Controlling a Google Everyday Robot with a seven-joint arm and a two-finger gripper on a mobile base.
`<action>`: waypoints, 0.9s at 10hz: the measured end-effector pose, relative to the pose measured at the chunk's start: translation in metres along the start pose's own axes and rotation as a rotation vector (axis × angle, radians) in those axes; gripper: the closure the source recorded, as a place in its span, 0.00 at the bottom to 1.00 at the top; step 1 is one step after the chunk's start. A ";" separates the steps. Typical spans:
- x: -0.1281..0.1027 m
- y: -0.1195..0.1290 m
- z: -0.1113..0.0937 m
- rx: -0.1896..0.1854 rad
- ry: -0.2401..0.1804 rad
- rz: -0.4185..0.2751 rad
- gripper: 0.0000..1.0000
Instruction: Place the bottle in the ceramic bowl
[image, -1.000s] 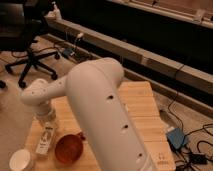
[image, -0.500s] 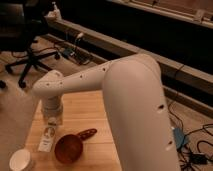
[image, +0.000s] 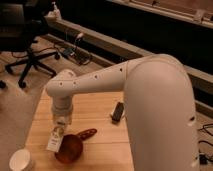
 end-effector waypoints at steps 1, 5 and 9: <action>0.000 -0.007 -0.005 0.011 -0.023 0.012 0.88; 0.018 -0.030 -0.017 0.083 -0.090 0.027 0.66; 0.030 -0.040 -0.016 0.128 -0.102 0.023 0.33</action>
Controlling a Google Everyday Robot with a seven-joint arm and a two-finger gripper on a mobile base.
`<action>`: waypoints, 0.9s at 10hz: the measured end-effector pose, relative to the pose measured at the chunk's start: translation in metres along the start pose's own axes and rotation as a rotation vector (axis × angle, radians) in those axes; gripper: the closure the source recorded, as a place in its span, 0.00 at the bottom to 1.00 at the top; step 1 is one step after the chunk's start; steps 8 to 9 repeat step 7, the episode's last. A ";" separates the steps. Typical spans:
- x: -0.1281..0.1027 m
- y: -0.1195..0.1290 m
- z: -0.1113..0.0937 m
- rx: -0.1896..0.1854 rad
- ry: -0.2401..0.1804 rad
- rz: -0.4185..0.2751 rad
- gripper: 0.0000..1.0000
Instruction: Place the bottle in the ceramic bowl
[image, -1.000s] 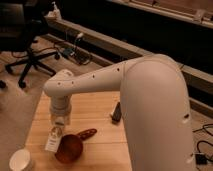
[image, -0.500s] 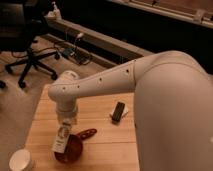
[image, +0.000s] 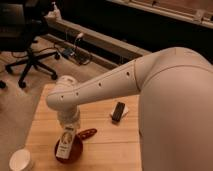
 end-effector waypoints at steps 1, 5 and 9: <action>0.000 0.000 0.000 0.000 0.000 0.001 0.32; 0.000 0.000 0.001 -0.001 0.003 0.002 0.31; 0.000 0.000 0.001 -0.001 0.003 0.002 0.31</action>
